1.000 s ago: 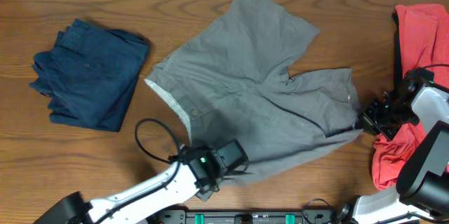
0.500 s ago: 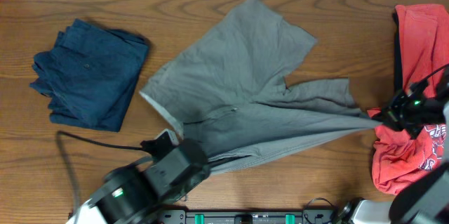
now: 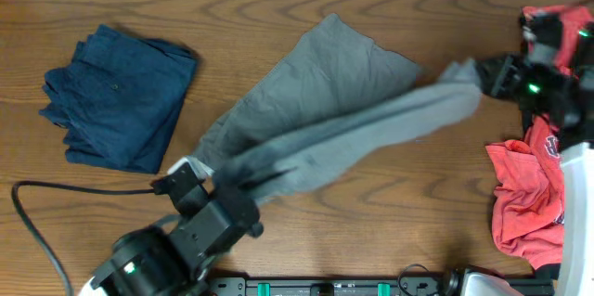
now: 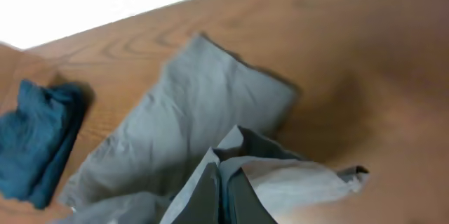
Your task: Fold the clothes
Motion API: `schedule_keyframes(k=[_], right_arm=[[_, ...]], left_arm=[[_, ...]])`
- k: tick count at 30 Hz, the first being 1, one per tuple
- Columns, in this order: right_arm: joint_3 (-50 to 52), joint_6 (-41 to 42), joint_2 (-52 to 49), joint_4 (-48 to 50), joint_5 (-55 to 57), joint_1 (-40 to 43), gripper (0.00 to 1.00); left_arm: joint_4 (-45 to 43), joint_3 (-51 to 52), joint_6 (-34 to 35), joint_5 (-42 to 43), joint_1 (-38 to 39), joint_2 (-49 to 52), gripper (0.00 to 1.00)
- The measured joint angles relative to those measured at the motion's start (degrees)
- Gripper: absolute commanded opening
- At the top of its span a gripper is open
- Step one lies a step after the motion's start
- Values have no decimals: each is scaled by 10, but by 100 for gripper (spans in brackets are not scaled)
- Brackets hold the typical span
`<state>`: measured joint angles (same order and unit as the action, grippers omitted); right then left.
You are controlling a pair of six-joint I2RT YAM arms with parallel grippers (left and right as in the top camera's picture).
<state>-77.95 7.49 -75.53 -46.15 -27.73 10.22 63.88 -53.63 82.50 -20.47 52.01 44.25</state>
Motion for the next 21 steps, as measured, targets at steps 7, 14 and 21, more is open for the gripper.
schedule_keyframes(k=[7,14,21], right_arm=[[-1,1,-54,103,66,-100,3],[-1,14,-144,176,82,-124,2],[-1,25,-229,280,67,-145,1]], left_arm=[[-38,0,0,-57,-96,98,6],[-105,0,-9,-35,-232,185,6],[-153,-1,-14,2,-329,259,6]])
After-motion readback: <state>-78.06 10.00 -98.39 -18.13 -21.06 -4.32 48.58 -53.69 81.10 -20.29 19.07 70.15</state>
